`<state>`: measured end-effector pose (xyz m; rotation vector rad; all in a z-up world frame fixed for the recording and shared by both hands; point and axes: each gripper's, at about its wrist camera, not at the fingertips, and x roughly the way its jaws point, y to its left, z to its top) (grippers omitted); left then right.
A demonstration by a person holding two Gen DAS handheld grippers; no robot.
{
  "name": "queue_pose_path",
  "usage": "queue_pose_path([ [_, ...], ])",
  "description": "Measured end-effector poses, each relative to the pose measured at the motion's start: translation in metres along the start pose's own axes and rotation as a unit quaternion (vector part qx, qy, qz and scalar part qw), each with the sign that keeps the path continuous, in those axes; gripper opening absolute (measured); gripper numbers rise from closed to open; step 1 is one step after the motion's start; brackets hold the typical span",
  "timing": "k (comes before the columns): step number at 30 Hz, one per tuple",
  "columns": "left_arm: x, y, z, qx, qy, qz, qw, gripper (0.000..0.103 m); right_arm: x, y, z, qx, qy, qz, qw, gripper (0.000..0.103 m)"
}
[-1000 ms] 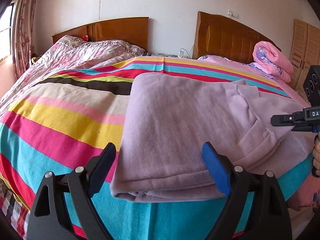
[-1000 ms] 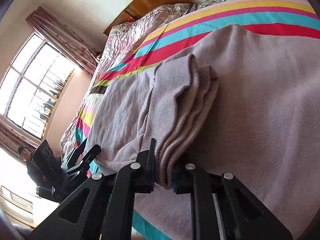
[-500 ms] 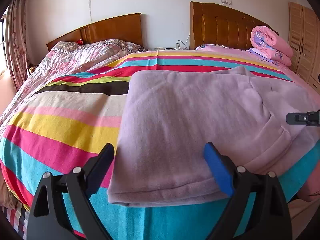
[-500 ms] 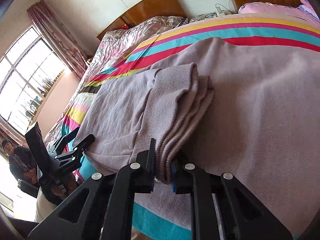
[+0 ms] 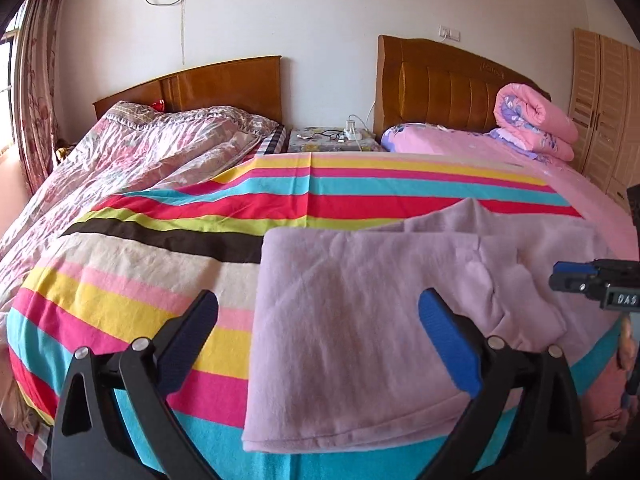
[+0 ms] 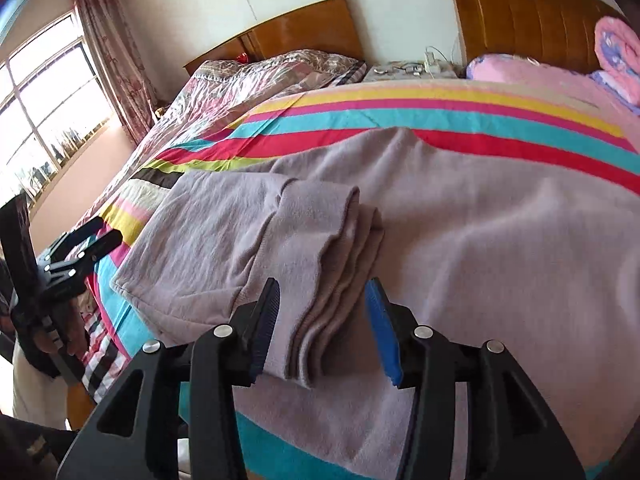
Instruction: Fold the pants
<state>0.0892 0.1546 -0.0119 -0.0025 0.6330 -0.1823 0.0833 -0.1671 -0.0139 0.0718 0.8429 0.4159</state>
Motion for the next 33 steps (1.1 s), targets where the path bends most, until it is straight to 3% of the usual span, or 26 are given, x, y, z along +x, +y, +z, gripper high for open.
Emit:
queue_pose_path([
  [3,0.039,-0.009,0.031,-0.017,0.050,-0.079,0.9954,0.101,0.029,0.024,0.023,-0.084,0.013,0.004,0.996,0.047],
  [6,0.092,-0.020,0.034,-0.014,0.105,-0.069,0.9919,0.101,0.062,0.038,0.031,-0.136,0.049,-0.006,0.989,0.055],
  [8,0.126,-0.016,0.020,-0.030,0.154,-0.044,0.9866,0.101,0.082,0.035,0.022,-0.154,0.081,-0.023,0.984,0.057],
  [9,0.135,-0.014,0.011,-0.032,0.160,-0.042,0.9856,0.101,0.080,0.033,0.019,-0.159,0.066,-0.013,0.985,0.057],
  [10,0.134,-0.018,0.008,-0.018,0.147,-0.039,0.9882,0.101,0.079,0.029,0.015,-0.153,0.065,-0.007,0.986,0.057],
  [16,0.143,-0.034,0.004,0.025,0.156,0.012,0.9873,0.102,0.073,0.016,0.015,-0.118,0.055,0.024,0.991,0.057],
  [22,0.144,-0.033,0.004,0.024,0.150,0.021,0.9882,0.102,0.049,0.025,0.013,-0.132,0.039,0.002,0.990,0.060],
  [24,0.143,-0.034,0.004,0.024,0.146,0.023,0.9887,0.102,0.059,0.026,0.002,-0.146,0.070,-0.005,0.987,0.065],
  [33,0.141,-0.032,0.003,0.022,0.144,0.021,0.9891,0.102,0.063,0.019,-0.002,-0.135,0.055,0.000,0.989,0.069],
])
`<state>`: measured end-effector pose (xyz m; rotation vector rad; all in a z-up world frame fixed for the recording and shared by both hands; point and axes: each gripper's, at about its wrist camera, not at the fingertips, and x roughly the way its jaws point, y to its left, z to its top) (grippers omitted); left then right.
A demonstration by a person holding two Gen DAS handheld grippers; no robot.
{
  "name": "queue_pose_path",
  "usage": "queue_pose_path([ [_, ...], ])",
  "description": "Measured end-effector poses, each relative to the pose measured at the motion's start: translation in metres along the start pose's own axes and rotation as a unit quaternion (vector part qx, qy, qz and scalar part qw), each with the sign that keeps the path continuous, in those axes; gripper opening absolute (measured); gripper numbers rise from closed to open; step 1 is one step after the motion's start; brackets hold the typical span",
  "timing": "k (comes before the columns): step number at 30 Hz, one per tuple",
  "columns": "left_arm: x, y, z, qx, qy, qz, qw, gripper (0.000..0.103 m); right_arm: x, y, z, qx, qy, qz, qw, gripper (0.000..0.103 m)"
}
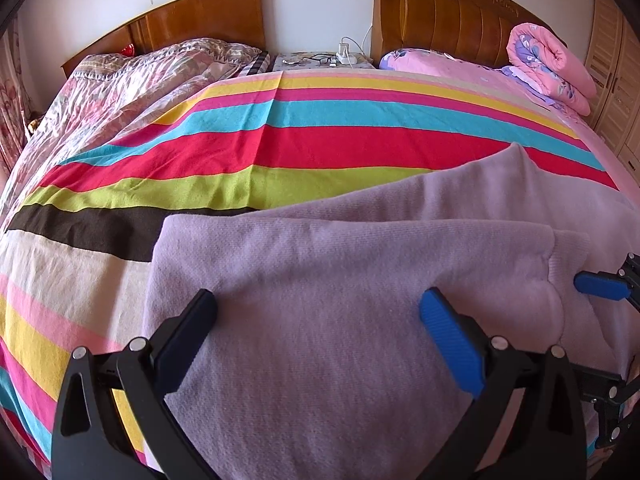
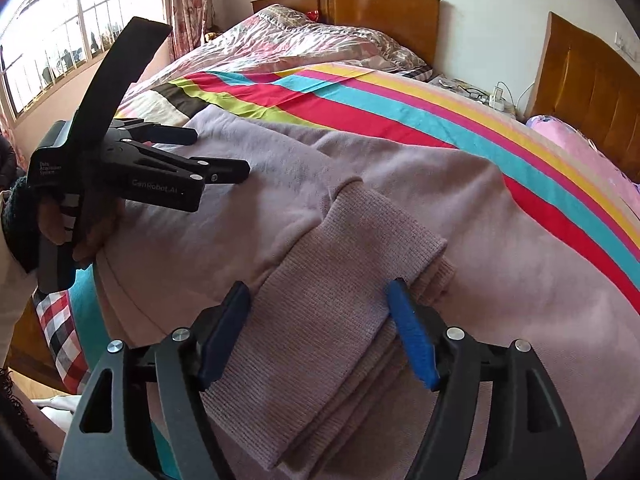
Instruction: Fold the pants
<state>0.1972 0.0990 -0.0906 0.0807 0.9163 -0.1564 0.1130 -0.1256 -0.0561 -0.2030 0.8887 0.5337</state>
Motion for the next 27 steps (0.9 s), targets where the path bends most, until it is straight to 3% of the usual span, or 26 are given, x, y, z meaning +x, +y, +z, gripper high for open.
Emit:
queue_pose_path([
  [8,-0.002,0.000,-0.001,-0.002,-0.001,-0.003,1.0000,0.102,-0.001,-0.003,0.002,0.006,0.003,0.007,1.000,0.071],
  [11,-0.014,0.005,-0.001,-0.015,-0.004,-0.001,0.9999,0.101,-0.003,-0.006,0.009,0.011,0.025,0.013,1.000,0.072],
  [14,-0.066,0.016,-0.007,-0.031,-0.075,-0.017,0.9966,0.101,-0.022,-0.007,0.029,0.004,0.000,0.023,1.000,0.072],
  [17,-0.100,0.026,-0.031,-0.039,-0.105,-0.021,0.9934,0.101,-0.030,0.000,0.057,-0.039,-0.032,0.037,0.998,0.072],
  [20,-0.109,0.020,-0.064,-0.037,-0.089,0.009,0.9953,0.101,-0.005,0.012,0.086,-0.079,-0.028,0.046,0.995,0.072],
  [22,-0.113,0.014,-0.085,-0.032,-0.094,0.033,0.9945,0.101,0.018,0.023,0.107,-0.096,-0.019,0.075,0.992,0.072],
  [27,-0.105,0.017,-0.107,-0.030,-0.069,0.064,0.9951,0.101,0.074,0.067,0.154,-0.139,0.003,0.117,0.983,0.072],
])
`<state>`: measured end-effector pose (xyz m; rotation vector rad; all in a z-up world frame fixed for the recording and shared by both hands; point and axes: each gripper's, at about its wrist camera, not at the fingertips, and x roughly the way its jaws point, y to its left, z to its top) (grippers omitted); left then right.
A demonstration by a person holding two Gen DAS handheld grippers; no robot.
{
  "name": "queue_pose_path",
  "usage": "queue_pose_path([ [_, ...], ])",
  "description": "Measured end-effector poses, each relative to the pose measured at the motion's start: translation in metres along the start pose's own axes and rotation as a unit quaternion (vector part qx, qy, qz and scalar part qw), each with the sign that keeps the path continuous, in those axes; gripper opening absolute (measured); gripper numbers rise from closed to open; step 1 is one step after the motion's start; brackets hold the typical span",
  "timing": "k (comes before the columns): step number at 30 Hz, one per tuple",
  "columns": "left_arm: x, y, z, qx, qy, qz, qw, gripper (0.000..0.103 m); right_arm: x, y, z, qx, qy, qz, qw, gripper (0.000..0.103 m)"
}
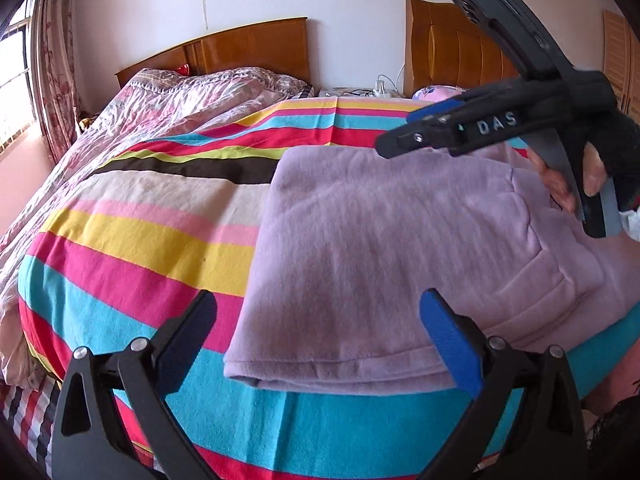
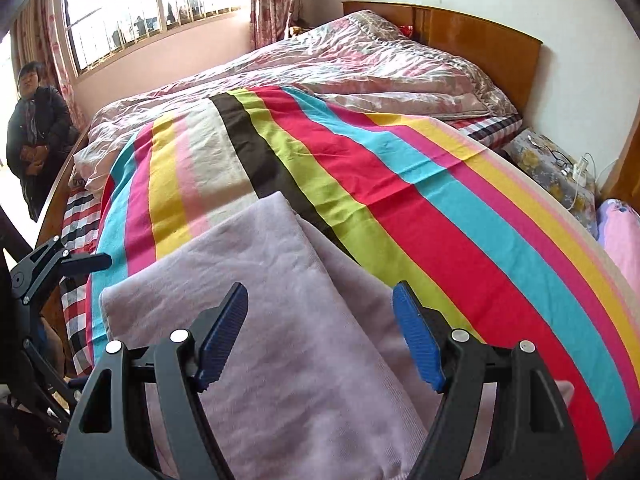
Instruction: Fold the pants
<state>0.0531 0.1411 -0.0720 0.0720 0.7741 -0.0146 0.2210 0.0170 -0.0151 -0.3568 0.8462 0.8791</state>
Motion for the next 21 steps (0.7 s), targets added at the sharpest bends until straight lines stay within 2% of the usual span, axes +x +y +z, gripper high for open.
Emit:
queue_pose_path([
  [2,0.005,0.003,-0.003,-0.001,0.008,0.010,0.9999,0.101,0.022,0.005,0.018,-0.009,0.012,0.016,1.000,0.072],
  [4,0.013,0.011,-0.009,-0.017,0.031,-0.008,0.9993,0.102,0.047,0.009,0.028,-0.024,0.030,0.012,0.999,0.072],
  [6,0.016,0.019,-0.014,-0.043,0.035,-0.029,0.9980,0.102,0.074,0.007,0.031,-0.035,0.053,-0.005,0.998,0.073],
  [7,0.017,0.022,-0.016,-0.052,0.039,-0.037,0.9972,0.102,0.080,0.001,0.033,-0.018,0.050,0.009,0.999,0.073],
  [9,0.020,0.026,-0.019,-0.067,0.043,-0.053,0.9954,0.102,0.080,-0.007,0.037,0.015,0.043,0.017,0.999,0.073],
  [12,0.019,0.025,-0.022,-0.059,0.036,-0.056,0.9960,0.102,0.068,-0.001,0.045,0.020,0.017,0.014,1.000,0.073],
  [15,0.020,0.024,-0.022,-0.055,0.032,-0.058,0.9963,0.102,0.089,0.004,0.049,-0.017,0.043,-0.021,0.999,0.075],
  [18,0.019,0.024,-0.021,-0.055,0.030,-0.058,0.9964,0.102,0.101,-0.012,0.052,0.018,0.039,-0.004,0.999,0.076],
  [21,0.018,0.023,-0.022,-0.055,0.030,-0.058,0.9964,0.102,0.098,-0.014,0.057,0.028,0.018,-0.041,0.999,0.076],
])
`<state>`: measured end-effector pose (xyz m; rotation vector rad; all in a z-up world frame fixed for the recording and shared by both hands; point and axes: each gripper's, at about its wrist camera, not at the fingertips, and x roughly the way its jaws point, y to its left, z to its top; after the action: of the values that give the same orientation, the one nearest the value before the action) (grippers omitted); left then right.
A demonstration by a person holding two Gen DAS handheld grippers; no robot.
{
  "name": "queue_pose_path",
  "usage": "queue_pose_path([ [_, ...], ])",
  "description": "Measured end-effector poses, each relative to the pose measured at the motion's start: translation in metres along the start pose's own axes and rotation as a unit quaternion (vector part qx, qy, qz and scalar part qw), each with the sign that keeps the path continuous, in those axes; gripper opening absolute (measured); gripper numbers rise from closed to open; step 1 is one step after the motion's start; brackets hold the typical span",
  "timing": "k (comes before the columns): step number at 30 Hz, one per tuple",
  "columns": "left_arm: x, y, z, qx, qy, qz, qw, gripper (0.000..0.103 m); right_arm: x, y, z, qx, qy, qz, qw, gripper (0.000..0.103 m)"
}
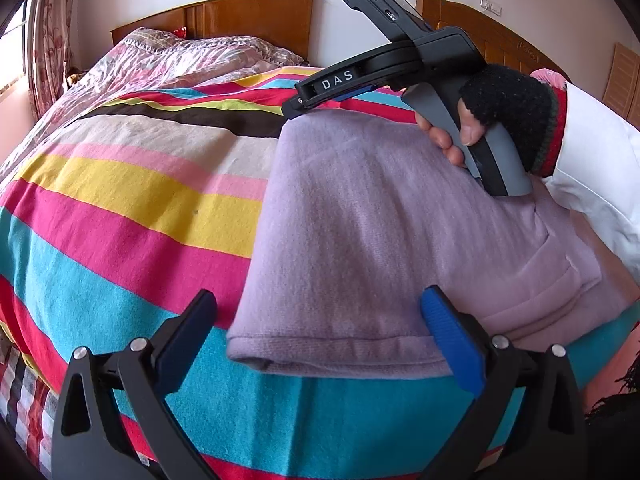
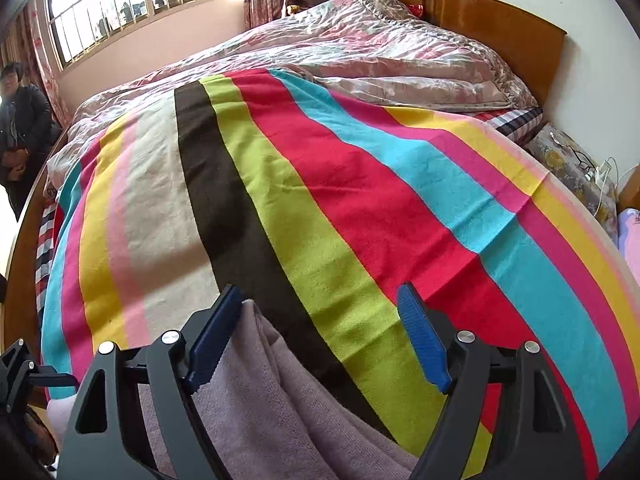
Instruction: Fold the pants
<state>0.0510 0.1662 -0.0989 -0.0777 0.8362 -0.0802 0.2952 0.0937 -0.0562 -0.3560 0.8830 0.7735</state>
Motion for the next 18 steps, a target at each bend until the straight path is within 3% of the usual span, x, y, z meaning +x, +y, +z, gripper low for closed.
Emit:
queue_pose_path([
  [2,0.000,0.001,0.000,0.000,-0.002,0.000,1.0000,0.102,-0.004,-0.009,0.000,0.029,-0.009,-0.019,0.999,0.074],
  [5,0.000,0.003,0.001,-0.003,0.001,0.001,1.0000,0.102,-0.044,-0.023,-0.004,0.079,-0.046,0.015,0.996,0.073],
  [8,0.001,0.004,0.003,-0.004,0.001,0.002,1.0000,0.102,-0.084,-0.009,-0.020,0.043,-0.047,0.057,0.996,0.074],
  [10,0.001,0.004,0.005,-0.004,0.005,0.004,1.0000,0.102,-0.099,0.007,-0.041,0.000,-0.018,0.028,0.999,0.074],
  [12,-0.007,0.002,0.010,0.002,-0.006,0.030,0.9995,0.102,-0.120,0.015,-0.070,-0.024,-0.010,-0.006,1.000,0.073],
  [14,-0.024,0.001,0.014,0.008,-0.035,0.050,0.9981,0.101,-0.146,0.014,-0.103,0.000,-0.022,0.011,1.000,0.074],
  [16,-0.033,0.003,0.020,-0.003,-0.047,0.041,0.9981,0.101,-0.163,0.016,-0.135,0.020,-0.025,0.031,0.999,0.074],
  [18,-0.029,-0.001,0.023,0.001,-0.041,0.041,0.9983,0.101,-0.171,0.028,-0.162,-0.005,-0.020,-0.009,1.000,0.074],
])
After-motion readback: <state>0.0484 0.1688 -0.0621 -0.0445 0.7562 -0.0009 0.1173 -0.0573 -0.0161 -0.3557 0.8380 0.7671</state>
